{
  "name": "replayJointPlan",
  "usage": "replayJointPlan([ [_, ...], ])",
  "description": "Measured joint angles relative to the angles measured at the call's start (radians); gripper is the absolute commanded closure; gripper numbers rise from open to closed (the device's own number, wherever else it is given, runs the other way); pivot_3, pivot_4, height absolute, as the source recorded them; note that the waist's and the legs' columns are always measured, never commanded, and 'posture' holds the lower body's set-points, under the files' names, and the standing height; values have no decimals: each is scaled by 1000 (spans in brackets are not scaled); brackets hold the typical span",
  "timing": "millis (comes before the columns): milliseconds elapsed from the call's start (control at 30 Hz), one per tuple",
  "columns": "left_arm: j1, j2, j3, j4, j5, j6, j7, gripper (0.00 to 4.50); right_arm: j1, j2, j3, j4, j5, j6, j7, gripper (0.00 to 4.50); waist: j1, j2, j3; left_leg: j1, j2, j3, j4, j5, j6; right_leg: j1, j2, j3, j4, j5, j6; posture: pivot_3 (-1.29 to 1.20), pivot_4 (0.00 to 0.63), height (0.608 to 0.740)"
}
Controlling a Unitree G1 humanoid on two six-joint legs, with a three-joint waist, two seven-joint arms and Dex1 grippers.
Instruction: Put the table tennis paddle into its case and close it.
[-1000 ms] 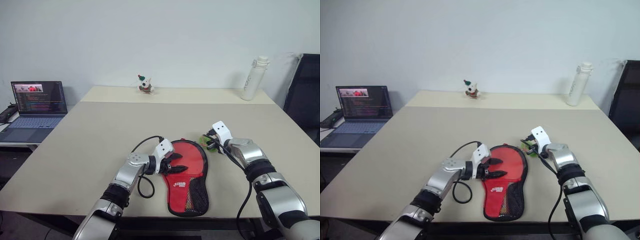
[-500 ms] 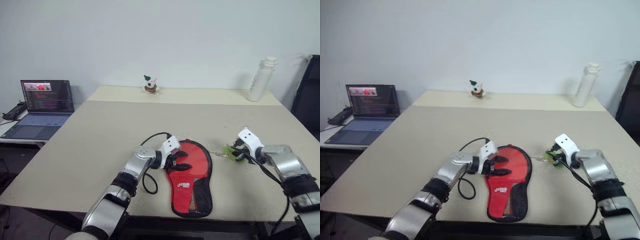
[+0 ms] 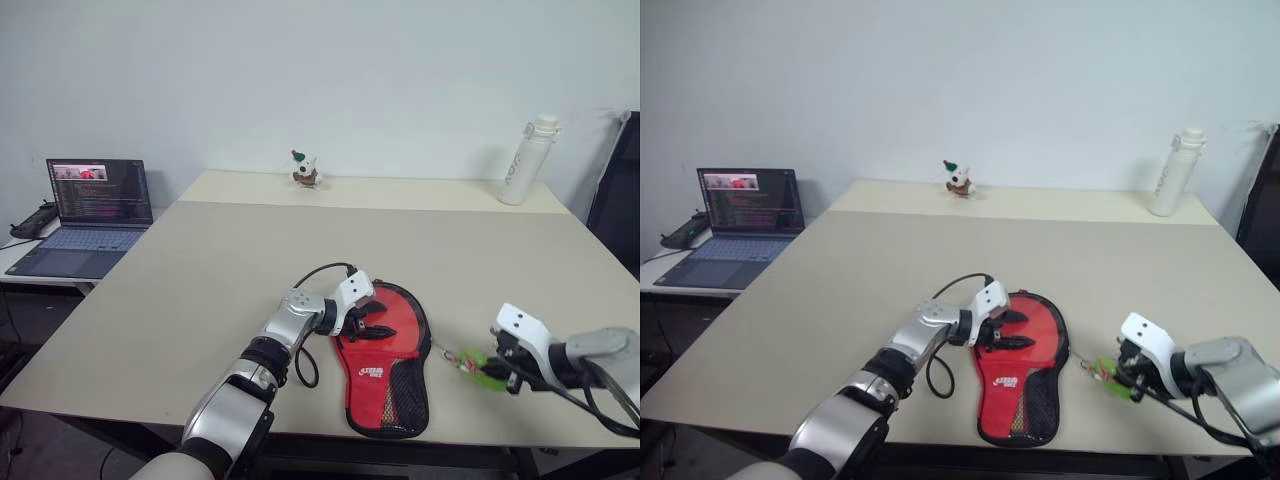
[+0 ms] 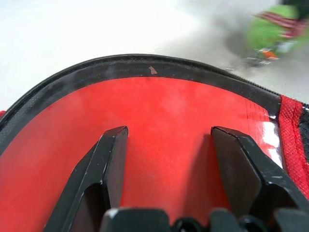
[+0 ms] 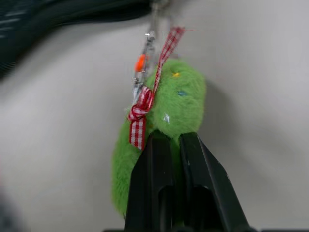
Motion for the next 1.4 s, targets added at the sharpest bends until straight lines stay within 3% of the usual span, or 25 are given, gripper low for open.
replayJointPlan([
  [300, 7, -18, -6, -6, 2, -8, -3, 1520, 248, -86, -119, -220, 123, 17, 3, 4458, 11, 1, -2, -1, -9, -9, 0, -5, 4, 8, -5, -4, -7, -4, 7, 0, 150, 740],
  [567, 8, -12, -6, -5, 6, -9, 4, 1520, 413, -112, -87, -405, 249, 41, 19, 4458, 12, 0, -2, -1, -11, -14, 1, -7, 6, 14, -5, -4, -11, -5, 9, 0, 150, 740],
  [1000, 9, -16, -6, 0, 13, -9, 20, 1520, 334, -77, 3, -445, 321, 56, -46, 4458, 7, -1, -3, 0, -12, -21, 2, -7, 6, 18, -5, -12, -9, -7, 11, 0, 150, 740],
  [1033, 10, -17, -6, 0, 13, -9, 21, 1520, 315, -73, 3, -434, 330, 61, -49, 3952, 7, -1, -3, 0, -12, -21, 3, -7, 6, 18, -5, -12, -9, -7, 11, 0, 150, 740],
  [1233, 15, -15, -5, -8, 13, -9, 22, 1520, 269, -73, -9, -409, 403, 80, -40, 2108, 6, -1, -3, 0, -11, -23, 3, -7, 6, 19, -5, -15, -9, -6, 9, 0, 150, 740],
  [1400, 72, 17, 7, -110, 2, 6, 11, 1520, 97, 32, -63, -299, 460, 43, -59, 2108, -8, -1, -3, 0, -11, -23, 3, -7, 6, 20, -5, -15, -9, -5, 9, 0, 150, 740],
])
